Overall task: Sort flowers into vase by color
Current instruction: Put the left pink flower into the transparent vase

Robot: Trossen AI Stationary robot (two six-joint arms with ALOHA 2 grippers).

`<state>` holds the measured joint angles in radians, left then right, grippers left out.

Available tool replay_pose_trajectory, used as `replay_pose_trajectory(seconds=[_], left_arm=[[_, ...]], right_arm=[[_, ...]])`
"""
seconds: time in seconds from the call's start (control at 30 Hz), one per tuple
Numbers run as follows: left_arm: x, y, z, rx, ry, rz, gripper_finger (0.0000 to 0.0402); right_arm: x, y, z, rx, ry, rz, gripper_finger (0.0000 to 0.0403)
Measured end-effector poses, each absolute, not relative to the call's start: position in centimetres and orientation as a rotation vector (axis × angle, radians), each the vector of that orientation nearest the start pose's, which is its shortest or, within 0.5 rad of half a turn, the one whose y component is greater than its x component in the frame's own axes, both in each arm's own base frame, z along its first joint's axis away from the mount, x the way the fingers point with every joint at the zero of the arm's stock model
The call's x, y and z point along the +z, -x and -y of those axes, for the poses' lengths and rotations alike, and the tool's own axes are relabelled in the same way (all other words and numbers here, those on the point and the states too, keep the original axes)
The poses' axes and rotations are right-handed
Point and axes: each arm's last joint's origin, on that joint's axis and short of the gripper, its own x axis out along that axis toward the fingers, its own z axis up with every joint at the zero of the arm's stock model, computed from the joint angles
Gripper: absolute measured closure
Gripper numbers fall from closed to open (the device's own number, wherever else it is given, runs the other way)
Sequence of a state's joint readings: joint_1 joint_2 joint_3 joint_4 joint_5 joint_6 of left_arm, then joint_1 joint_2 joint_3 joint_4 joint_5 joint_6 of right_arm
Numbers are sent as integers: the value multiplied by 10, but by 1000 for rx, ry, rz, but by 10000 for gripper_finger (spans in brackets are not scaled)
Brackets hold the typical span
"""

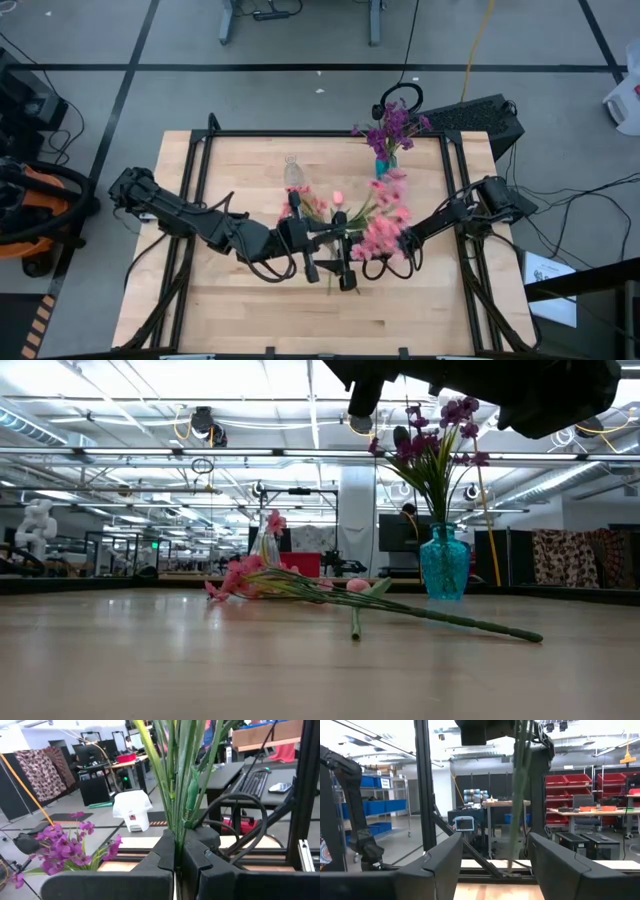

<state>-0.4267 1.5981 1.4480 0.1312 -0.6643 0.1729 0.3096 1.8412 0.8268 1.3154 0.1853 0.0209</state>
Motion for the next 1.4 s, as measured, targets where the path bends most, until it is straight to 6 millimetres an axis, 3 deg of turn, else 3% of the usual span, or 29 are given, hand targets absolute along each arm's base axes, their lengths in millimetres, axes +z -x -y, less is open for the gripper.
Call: replay_pose_trajectory(seconds=[0.27,0.57,0.77,1.17,1.4], left_arm=[[386,-348,136,222,-169,-25,393],[386,-348,136,220,-167,-24,393],[383,-348,137,230,-179,-48,377],[381,-344,144,240,-195,-71,270],[387,-335,142,254,-180,-83,261]], right_arm=[[212,-347,-105,124,-86,314,217],[212,-347,-104,94,-90,311,386],[209,-348,-103,70,-112,273,398],[194,-351,-103,67,-127,116,402],[191,-352,-103,71,-124,93,402]])
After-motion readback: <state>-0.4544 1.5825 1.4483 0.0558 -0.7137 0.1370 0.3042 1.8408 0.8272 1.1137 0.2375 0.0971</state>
